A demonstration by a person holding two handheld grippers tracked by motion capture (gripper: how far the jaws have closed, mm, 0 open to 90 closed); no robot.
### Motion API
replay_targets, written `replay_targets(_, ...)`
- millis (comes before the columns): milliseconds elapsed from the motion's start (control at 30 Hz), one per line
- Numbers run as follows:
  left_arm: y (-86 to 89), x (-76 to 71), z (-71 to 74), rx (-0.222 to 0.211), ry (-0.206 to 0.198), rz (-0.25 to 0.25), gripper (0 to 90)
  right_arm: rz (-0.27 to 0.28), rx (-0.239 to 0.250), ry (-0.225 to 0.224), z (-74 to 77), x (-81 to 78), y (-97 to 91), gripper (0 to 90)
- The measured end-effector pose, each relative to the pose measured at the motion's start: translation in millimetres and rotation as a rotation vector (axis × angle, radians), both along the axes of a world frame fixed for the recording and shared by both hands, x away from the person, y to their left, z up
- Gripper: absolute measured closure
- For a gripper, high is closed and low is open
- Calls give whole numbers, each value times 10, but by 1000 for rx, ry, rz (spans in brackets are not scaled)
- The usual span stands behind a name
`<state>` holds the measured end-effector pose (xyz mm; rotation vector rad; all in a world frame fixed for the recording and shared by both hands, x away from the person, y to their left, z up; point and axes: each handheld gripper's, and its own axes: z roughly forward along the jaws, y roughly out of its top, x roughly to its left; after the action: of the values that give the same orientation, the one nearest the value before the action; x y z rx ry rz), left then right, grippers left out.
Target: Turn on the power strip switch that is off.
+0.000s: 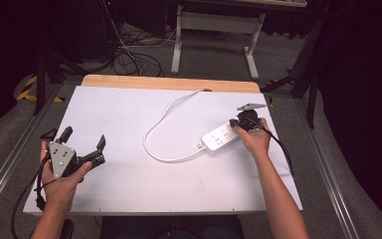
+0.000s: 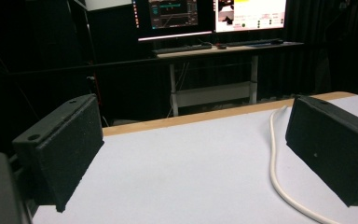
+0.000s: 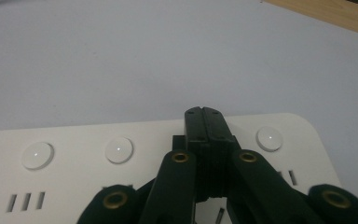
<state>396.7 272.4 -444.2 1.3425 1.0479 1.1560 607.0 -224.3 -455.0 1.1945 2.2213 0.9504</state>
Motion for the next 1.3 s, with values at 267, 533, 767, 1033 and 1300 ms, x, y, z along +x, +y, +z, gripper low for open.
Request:
replay_targets(267,-10,4,-2,0,1,-3,45,-21,36,25,-20,10,-20,900)
replay_targets(533,-16,4,-1,3,2,-3,45,-25,14,16,-21,2,7,900)
replay_targets(767,-13,6,-2,-1,2,-3,45,-41,-13,-6,-38,-28,50,900)
replay_targets(1033,-14,4,-2,-1,2,-5,46,-41,-14,-4,-41,-27,50,900)
replay_targets(1300,-15,8,-3,-2,3,-6,46,-40,-15,-3,-39,-25,50,900)
